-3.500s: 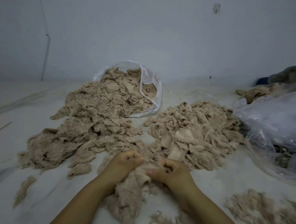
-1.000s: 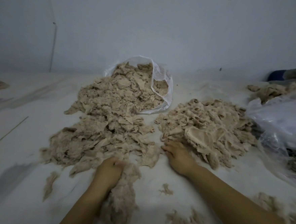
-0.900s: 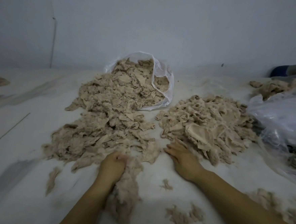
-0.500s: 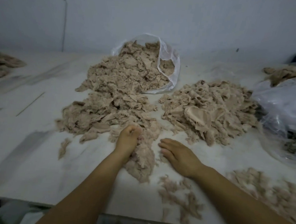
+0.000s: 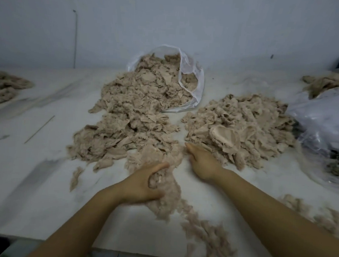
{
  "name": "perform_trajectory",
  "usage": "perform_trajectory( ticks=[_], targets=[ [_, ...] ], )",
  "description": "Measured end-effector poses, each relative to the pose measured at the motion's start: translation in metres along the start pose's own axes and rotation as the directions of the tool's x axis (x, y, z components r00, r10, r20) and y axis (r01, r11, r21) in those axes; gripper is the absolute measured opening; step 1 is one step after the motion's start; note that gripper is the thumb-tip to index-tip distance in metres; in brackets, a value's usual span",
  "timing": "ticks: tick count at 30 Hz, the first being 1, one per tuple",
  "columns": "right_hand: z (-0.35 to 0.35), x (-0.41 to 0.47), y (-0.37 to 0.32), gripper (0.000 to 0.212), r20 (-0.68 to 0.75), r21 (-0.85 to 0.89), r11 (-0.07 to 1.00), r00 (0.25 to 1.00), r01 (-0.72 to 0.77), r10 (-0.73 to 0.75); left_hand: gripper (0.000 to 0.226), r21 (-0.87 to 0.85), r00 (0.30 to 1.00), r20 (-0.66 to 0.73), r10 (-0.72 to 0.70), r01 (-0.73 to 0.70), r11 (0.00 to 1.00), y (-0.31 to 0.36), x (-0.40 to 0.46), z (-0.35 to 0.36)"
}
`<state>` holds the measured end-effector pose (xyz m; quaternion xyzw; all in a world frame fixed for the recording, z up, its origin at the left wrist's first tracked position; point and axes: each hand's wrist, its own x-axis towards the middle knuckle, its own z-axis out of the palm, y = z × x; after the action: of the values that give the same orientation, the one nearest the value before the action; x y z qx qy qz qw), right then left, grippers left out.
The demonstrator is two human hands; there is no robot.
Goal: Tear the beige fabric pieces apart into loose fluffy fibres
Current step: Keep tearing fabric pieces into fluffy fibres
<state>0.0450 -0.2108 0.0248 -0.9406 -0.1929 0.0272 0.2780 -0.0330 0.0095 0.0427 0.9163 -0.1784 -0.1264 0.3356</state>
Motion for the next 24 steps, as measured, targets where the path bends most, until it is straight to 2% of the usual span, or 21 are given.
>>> perform_trajectory(
  ticks=[2,5,7,9,10,12,14,15,16,17,20,22,24],
  targets=[
    [0.001,0.005,-0.001,0.043,0.036,-0.046,0.999,0.999,0.001,0.0,0.064,0.036,0.995,-0.096,0.003,0.001,0.999,-0.003,-0.002,0.005],
    [0.005,-0.023,-0.005,0.031,-0.044,0.036,0.998,0.998,0.053,-0.051,0.048,-0.164,0.95,-0.301,-0.087,0.038,0.986,-0.002,0.003,0.011],
    [0.009,-0.056,-0.007,0.023,-0.118,0.178,0.984,0.993,0.021,0.0,0.031,-0.279,0.937,-0.327,-0.119,0.025,0.96,0.002,0.009,0.011],
    [0.004,-0.08,-0.011,0.031,-0.134,0.351,0.934,0.984,-0.065,0.119,0.017,-0.386,0.941,-0.317,-0.114,-0.018,0.922,0.009,0.015,0.009],
    [-0.001,-0.086,-0.014,0.039,-0.121,0.432,0.896,0.977,-0.106,0.174,0.013,-0.42,0.941,-0.322,-0.107,-0.041,0.906,0.014,0.019,0.009],
    [-0.008,-0.084,-0.018,0.04,-0.023,0.588,0.791,0.974,-0.169,0.225,0.013,-0.449,0.935,-0.346,-0.084,-0.087,0.889,0.024,0.028,0.01],
    [-0.01,-0.077,-0.024,0.035,0.134,0.653,0.724,0.975,-0.22,0.176,0.013,-0.514,0.928,-0.366,-0.067,-0.142,0.846,0.035,0.035,0.013],
    [-0.009,-0.074,-0.025,0.023,0.159,0.662,0.722,0.979,-0.2,0.125,0.013,-0.549,0.923,-0.379,-0.072,-0.161,0.82,0.039,0.038,0.014],
    [-0.008,-0.072,-0.027,0.011,0.148,0.676,0.716,0.984,-0.176,0.102,0.013,-0.573,0.911,-0.401,-0.093,-0.171,0.802,0.042,0.041,0.015],
    [-0.005,-0.071,-0.026,0.011,0.114,0.694,0.703,0.988,-0.153,0.103,0.013,-0.588,0.893,-0.432,-0.126,-0.173,0.79,0.043,0.043,0.014],
    [-0.004,-0.07,-0.022,0.019,0.039,0.758,0.625,0.969,-0.189,0.246,0.015,-0.629,0.848,-0.483,-0.22,-0.161,0.761,0.038,0.047,0.008],
    [-0.003,-0.069,-0.019,0.013,0.054,0.696,0.687,0.97,-0.207,0.237,0.015,-0.625,0.861,-0.46,-0.217,-0.14,0.768,0.036,0.048,0.006],
    [-0.001,-0.069,-0.02,0.019,0.139,0.431,0.882,0.98,-0.191,0.144,0.014,-0.618,0.877,-0.435,-0.206,-0.124,0.776,0.037,0.049,0.008]
  ],
)
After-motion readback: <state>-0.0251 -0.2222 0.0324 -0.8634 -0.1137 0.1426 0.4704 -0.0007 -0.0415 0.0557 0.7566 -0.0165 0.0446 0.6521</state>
